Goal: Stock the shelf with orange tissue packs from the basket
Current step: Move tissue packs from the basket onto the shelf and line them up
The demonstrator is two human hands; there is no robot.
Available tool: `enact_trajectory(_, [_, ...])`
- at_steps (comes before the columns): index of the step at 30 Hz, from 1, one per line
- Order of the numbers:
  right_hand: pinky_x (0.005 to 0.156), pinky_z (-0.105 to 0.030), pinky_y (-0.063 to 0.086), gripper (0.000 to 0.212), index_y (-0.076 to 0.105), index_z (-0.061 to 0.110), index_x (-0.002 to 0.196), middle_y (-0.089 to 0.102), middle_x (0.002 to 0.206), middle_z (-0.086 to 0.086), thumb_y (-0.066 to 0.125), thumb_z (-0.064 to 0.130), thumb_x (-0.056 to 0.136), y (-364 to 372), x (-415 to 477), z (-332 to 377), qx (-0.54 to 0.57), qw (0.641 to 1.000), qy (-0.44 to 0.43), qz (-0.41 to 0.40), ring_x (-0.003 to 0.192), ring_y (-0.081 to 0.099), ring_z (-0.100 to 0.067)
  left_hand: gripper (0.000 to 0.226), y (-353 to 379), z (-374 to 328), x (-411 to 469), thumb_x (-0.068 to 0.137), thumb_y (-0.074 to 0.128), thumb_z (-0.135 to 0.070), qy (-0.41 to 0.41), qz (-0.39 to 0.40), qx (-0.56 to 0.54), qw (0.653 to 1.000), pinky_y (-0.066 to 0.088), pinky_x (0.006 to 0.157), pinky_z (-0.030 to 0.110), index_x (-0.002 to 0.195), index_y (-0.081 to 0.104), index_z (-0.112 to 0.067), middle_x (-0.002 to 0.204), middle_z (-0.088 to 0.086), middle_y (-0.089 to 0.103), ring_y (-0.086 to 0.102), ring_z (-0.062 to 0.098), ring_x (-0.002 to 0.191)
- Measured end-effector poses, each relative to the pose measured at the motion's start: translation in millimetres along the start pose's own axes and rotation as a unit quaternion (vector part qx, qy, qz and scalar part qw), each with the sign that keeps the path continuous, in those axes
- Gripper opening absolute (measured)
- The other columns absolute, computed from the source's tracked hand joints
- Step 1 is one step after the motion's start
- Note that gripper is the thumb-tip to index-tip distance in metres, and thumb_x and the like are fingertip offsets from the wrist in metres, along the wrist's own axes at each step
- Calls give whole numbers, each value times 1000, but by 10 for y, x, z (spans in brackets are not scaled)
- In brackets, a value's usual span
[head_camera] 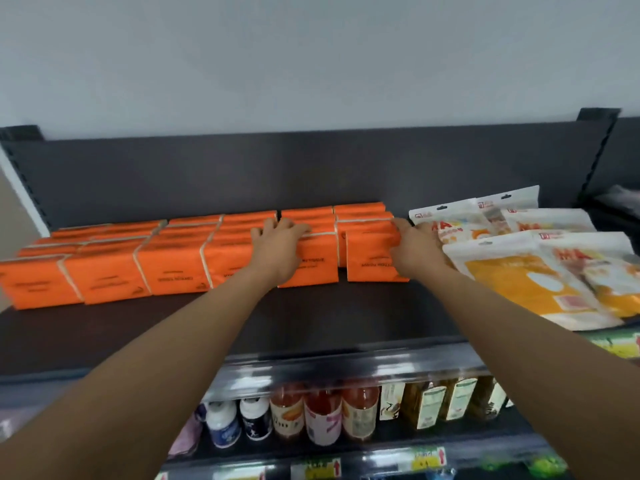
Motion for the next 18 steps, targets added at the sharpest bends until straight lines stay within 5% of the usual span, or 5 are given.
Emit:
enact_trajectory(7, [101, -42, 41, 77, 23, 0, 140, 41, 141, -21, 69, 26, 85, 216, -4, -205, 124, 990, 66, -2, 128, 45, -36, 64, 40, 187, -100, 77, 70, -32, -73, -48, 55, 995, 32, 99, 43, 132, 42, -16, 134, 9, 42, 38, 31, 123])
enact_trajectory(18, [99, -45, 43, 56, 31, 3, 134, 40, 136, -22, 62, 12, 88, 356, 5, -252, 181, 980, 78, -16, 122, 46, -38, 60, 2, 103, -166, 82, 67, -28, -84, -56, 46, 994, 31, 100, 42, 133, 40, -13, 134, 10, 42, 37, 31, 123])
Point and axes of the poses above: each hand's wrist, its own x-axis towards the middle knuckle, its own y-axis out of the palm, z = x × y, the point moved 10 cm from there along x, towards the middle knuckle
